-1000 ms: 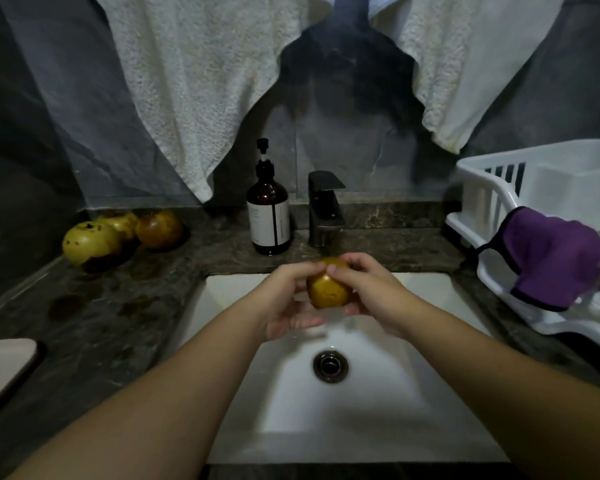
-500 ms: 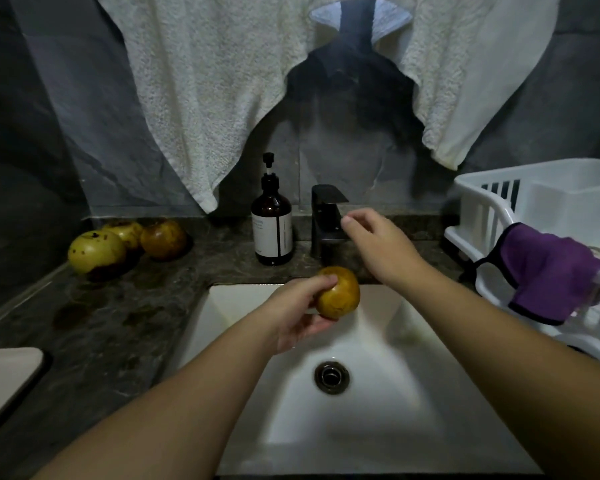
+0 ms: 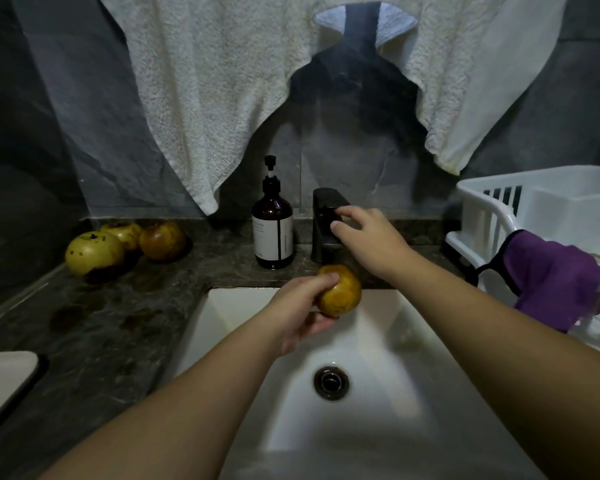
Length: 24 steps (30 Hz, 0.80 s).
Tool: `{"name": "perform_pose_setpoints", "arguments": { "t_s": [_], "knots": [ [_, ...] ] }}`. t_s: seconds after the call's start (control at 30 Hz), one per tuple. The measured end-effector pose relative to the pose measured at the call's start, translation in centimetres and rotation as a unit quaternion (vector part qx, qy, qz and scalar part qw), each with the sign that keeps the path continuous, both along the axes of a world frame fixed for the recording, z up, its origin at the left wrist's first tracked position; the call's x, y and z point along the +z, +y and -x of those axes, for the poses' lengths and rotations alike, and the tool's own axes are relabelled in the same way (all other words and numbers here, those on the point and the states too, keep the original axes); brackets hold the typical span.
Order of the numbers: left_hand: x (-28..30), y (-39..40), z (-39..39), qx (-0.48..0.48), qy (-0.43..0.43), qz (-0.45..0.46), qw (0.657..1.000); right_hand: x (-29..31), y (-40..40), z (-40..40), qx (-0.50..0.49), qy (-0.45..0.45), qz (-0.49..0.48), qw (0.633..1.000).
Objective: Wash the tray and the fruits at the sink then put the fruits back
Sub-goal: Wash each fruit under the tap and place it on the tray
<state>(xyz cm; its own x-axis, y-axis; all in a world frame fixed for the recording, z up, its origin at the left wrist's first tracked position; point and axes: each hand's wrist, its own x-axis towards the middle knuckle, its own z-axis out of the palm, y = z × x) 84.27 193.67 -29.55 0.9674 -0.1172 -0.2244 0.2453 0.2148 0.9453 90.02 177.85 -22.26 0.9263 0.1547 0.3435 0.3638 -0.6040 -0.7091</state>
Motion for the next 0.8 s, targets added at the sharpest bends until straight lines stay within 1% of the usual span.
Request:
{"name": "perform_pose_setpoints", "arguments": {
  "t_s": [0.3, 0.47, 0.7, 0.77, 0.8],
  "knots": [
    [-0.11, 0.04, -0.40, 0.007, 0.000, 0.014, 1.000, -0.29, 0.75, -0.34, 0.008, 0.024, -0.032, 0.999],
    [-0.18, 0.06, -0.43, 0.010, -0.004, 0.015, 1.000, -0.06, 0.82, -0.32, 0.030, 0.033, -0.044, 0.998],
    [-0.16, -0.11, -0.33, 0.009, -0.004, 0.013, 1.000, 0.43, 0.42, -0.16, 0.054, 0.060, -0.024, 0.996],
    [-0.11, -0.19, -0.23, 0.007, -0.007, 0.008, 1.000, 0.44, 0.39, -0.05, 0.021, 0.052, -0.064, 0.996],
    [-0.07, -0.22, -0.17, 0.002, -0.008, 0.004, 1.000, 0.21, 0.34, 0.19, -0.017, 0.038, -0.088, 0.995]
  ]
}}
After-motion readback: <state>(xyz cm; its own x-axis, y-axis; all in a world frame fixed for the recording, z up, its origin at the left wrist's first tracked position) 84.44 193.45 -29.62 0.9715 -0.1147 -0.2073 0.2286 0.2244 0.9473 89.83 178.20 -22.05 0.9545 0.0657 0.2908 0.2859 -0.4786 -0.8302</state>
